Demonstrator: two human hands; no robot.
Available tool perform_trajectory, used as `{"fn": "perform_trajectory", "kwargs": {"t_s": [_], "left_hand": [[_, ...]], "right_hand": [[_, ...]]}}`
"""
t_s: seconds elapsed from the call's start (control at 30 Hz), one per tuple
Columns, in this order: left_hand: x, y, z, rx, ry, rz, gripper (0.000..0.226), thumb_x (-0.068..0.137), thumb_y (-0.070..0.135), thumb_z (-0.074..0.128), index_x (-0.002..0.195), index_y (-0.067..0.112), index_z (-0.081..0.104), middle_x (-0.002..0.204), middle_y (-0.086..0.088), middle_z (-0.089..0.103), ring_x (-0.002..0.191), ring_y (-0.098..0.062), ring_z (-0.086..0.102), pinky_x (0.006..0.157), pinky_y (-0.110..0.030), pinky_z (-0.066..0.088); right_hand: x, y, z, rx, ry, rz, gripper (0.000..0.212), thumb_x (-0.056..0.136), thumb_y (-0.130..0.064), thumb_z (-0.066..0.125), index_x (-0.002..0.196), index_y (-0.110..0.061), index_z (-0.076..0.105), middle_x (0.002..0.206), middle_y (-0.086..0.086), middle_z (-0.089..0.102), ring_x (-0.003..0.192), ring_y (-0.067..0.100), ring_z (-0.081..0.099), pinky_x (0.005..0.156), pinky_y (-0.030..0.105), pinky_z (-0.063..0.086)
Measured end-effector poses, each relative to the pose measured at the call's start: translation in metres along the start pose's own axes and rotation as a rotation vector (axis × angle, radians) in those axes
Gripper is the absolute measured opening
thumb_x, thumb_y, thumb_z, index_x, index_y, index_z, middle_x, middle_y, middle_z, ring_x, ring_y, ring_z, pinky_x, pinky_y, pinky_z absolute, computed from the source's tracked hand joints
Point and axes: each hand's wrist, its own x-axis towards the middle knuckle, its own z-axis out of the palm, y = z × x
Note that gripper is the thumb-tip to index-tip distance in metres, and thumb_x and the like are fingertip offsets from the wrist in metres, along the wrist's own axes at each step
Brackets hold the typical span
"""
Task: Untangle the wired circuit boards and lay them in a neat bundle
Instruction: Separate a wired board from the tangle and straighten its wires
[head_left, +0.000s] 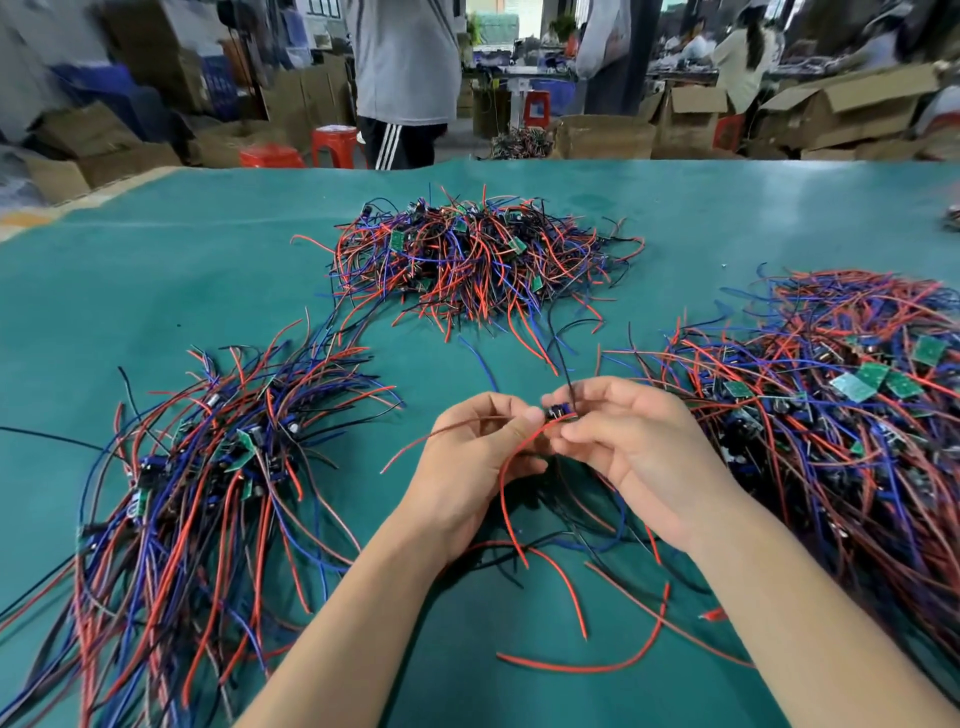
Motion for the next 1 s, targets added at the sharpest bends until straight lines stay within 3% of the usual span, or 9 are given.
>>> {"fn": "perform_trajectory", "kwargs": {"t_s": [0.17,0.37,0.47,0.67,0.77,0.87,1.0], "left_hand": [[0.0002,0.0007,0.0008,0.008,-0.022,-0.024,0.006,0.093,0.004,0.062,0.09,0.007,0.058,0.08,-0.011,0.066,0.066,-0.014,0.066,0.059,-0.019,0.053],[0.0001,-0.0016,-0.001,-0.018,-0.032,0.001,0.007,0.091,0.004,0.064,0.093,0.003,0.057,0.085,-0.015,0.07,0.076,-0.021,0.067,0.062,-0.022,0.053],[0.0,-0.0027,-0.0008,-0.009,-0.03,0.015,0.009,0.089,0.004,0.066,0.086,0.006,0.058,0.086,-0.016,0.071,0.077,-0.022,0.068,0.062,-0.023,0.053],[0.0006,-0.0042,0.0,0.02,-0.017,0.017,0.012,0.089,0.001,0.067,0.085,0.005,0.057,0.08,-0.013,0.069,0.074,-0.021,0.066,0.064,-0.023,0.054],[0.0013,-0.0053,-0.0005,0.02,0.015,0.007,0.014,0.088,0.004,0.069,0.084,0.006,0.056,0.079,-0.014,0.066,0.072,-0.021,0.062,0.064,-0.023,0.053],[0.0014,-0.0052,-0.0016,0.059,0.019,0.011,0.017,0.085,0.01,0.073,0.078,0.006,0.058,0.078,-0.014,0.061,0.069,-0.02,0.057,0.064,-0.023,0.049],[0.0002,-0.0051,-0.0008,0.014,-0.002,0.006,0.025,0.072,0.019,0.078,0.085,0.005,0.062,0.083,-0.014,0.063,0.075,-0.024,0.059,0.07,-0.027,0.051]], "right_hand": [[-0.0001,0.0026,0.0007,-0.24,0.122,-0.136,0.024,0.073,0.01,0.08,0.09,-0.005,0.073,0.085,0.008,0.076,0.067,0.02,0.072,0.054,0.021,0.051],[0.0008,0.003,0.0006,-0.103,0.094,-0.122,0.015,0.078,0.006,0.078,0.086,-0.005,0.075,0.08,0.012,0.072,0.071,0.022,0.069,0.059,0.023,0.055],[0.0008,0.0029,0.0022,-0.096,0.09,-0.129,0.02,0.082,0.008,0.073,0.079,-0.012,0.074,0.078,0.01,0.072,0.069,0.024,0.07,0.061,0.025,0.056],[0.0028,0.0043,-0.0001,-0.394,0.085,-0.259,0.025,0.082,0.009,0.071,0.077,-0.015,0.073,0.075,0.001,0.073,0.069,0.012,0.068,0.06,0.02,0.052],[0.0015,0.0062,0.0008,-0.504,0.02,-0.296,0.028,0.081,0.011,0.069,0.087,-0.015,0.08,0.082,0.0,0.078,0.073,0.01,0.072,0.071,0.02,0.053],[0.0004,0.0057,-0.0001,-0.506,-0.05,-0.305,0.034,0.081,0.013,0.07,0.092,-0.017,0.081,0.088,0.001,0.08,0.08,0.011,0.074,0.078,0.02,0.055],[0.0007,0.0046,-0.0017,-0.455,-0.057,-0.278,0.03,0.079,0.014,0.071,0.082,-0.015,0.077,0.084,0.005,0.078,0.076,0.014,0.072,0.072,0.019,0.055]]}}
